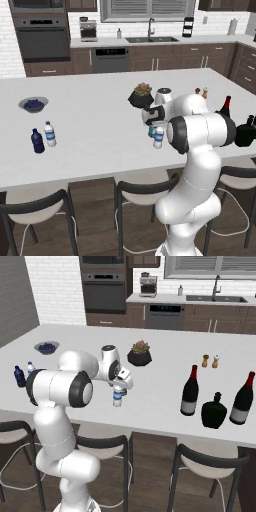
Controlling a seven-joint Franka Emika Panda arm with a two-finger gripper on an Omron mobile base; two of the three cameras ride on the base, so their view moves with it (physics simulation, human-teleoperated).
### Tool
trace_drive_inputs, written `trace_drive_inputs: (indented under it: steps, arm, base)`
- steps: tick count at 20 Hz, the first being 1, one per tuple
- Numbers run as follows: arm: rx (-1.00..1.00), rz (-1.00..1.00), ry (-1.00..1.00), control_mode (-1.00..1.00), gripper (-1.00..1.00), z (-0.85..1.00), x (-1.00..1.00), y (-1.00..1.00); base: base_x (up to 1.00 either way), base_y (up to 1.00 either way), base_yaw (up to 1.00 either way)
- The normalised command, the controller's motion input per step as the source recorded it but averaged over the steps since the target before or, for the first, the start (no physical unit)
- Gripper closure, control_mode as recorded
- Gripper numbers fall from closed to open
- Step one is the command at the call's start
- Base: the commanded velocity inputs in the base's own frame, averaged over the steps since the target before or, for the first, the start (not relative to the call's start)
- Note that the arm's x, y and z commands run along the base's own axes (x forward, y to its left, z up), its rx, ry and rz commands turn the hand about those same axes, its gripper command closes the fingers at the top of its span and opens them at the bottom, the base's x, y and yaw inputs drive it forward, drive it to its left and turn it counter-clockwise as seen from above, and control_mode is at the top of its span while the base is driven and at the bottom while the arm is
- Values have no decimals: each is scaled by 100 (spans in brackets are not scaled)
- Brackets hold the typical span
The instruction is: Move the plastic bottles in the middle to the plastics group, and the glass bottles in the middle to the glass group.
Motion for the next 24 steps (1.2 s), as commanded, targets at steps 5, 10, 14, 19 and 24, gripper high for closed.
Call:
trace_drive_inputs:
  steps: [5, 10, 14, 19, 24]
  arm:
    - [-3, 0, -5, -100, 100, -24, -11, 0]
    - [0, 1, -4, -100, 100, -13, -17, 3]
    - [2, 12, -7, -100, 100, 21, -41, 33]
    - [0, 25, -1, -100, 100, 30, -15, 72]
    - [0, 27, -1, -100, 100, 11, 0, 97]
  base:
    - [0, 0, 0]
    - [0, 0, 0]
    - [0, 0, 0]
    - [0, 0, 0]
    - [0, 0, 0]
